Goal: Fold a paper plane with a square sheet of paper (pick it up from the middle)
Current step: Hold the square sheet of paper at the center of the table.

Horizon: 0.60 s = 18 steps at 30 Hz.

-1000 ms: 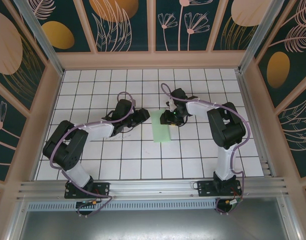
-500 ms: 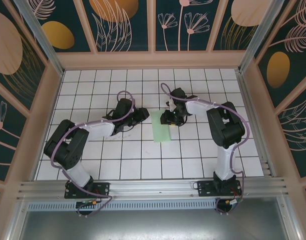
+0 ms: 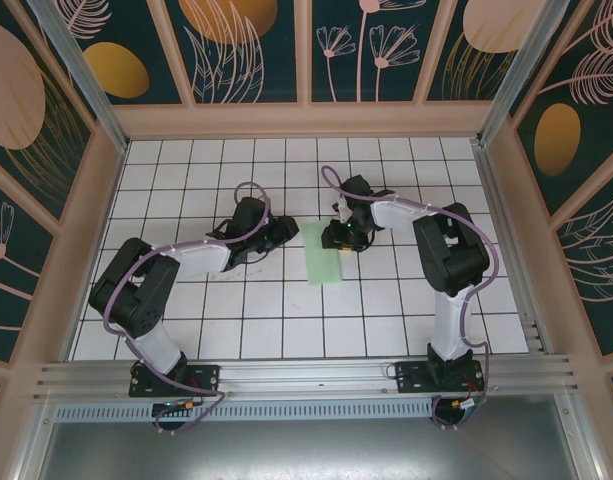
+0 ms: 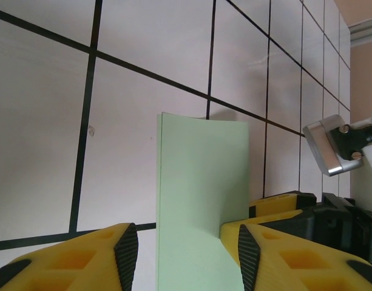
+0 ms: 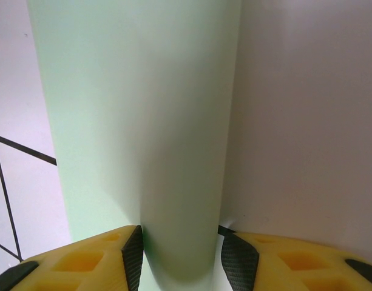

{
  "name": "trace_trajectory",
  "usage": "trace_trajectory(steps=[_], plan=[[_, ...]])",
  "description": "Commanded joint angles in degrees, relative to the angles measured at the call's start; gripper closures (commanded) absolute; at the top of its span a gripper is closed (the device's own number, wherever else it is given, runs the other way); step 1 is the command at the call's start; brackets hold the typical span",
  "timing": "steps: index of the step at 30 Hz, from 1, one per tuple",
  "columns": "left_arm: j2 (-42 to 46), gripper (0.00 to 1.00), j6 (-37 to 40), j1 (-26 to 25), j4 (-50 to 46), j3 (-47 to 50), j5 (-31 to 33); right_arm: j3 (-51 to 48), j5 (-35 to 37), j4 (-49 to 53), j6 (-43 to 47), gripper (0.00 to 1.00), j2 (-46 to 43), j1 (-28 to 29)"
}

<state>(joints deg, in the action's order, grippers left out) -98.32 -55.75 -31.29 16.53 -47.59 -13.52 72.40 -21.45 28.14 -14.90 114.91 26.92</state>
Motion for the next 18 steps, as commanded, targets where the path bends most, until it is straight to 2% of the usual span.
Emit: trace_trajectory(steps=[1,18], plan=[[-2.03,0.50,0.21,-0.05,1.84,-0.87,-2.89,-4.64,17.43,-3.62,2.94,0.51,12.80,-0.78],[-6.58,0.66,-2.04,-0.58,7.32,-1.80,-10.09,-3.94,17.76,-3.28,4.14,0.50,13.81,-0.19]])
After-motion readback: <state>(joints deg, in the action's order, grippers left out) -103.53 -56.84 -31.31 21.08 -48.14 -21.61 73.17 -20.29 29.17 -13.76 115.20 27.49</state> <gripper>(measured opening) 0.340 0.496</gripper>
